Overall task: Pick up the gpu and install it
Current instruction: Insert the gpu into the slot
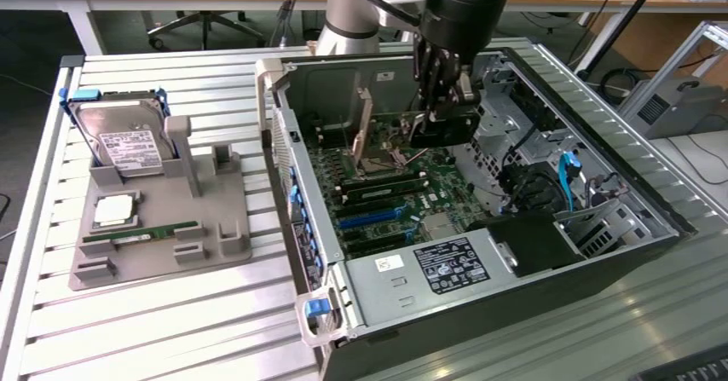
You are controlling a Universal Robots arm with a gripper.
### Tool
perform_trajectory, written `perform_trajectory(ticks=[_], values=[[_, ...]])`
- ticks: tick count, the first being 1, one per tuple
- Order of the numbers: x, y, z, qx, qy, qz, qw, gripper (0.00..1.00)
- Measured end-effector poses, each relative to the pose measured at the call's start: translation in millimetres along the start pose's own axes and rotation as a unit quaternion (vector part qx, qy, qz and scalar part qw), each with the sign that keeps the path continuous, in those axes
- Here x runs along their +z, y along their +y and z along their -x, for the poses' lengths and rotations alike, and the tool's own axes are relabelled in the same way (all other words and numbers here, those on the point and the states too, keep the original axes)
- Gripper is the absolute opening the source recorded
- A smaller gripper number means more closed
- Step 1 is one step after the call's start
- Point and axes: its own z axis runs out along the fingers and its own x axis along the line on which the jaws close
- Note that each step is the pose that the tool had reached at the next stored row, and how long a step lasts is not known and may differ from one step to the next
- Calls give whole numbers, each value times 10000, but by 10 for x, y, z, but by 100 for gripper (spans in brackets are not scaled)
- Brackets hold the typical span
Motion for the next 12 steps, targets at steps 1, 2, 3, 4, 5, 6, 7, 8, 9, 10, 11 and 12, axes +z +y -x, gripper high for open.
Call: perform_trajectory(ticks=[1, 2, 3, 4, 5, 6, 7, 8, 9, 10, 11, 12], values=[[1, 0, -5, 0, 0, 0, 10000, 27], [3, 0, -8, 0, -1, 0, 10000, 27], [3, 0, -11, 0, 0, 0, 10000, 27], [4, -1, -15, 0, 0, 0, 10000, 27], [5, -1, -19, 0, 0, 0, 10000, 27], [7, -1, -23, 0, 0, 0, 10000, 27], [8, -1, -26, 0, 0, 0, 10000, 27], [9, -2, -29, 0, 0, 0, 10000, 27], [11, -2, -33, 0, 0, 0, 10000, 27], [12, -2, -36, 0, 0, 0, 10000, 27], [13, -2, -38, 0, 0, 0, 10000, 27], [15, -2, -41, 0, 0, 0, 10000, 27]])
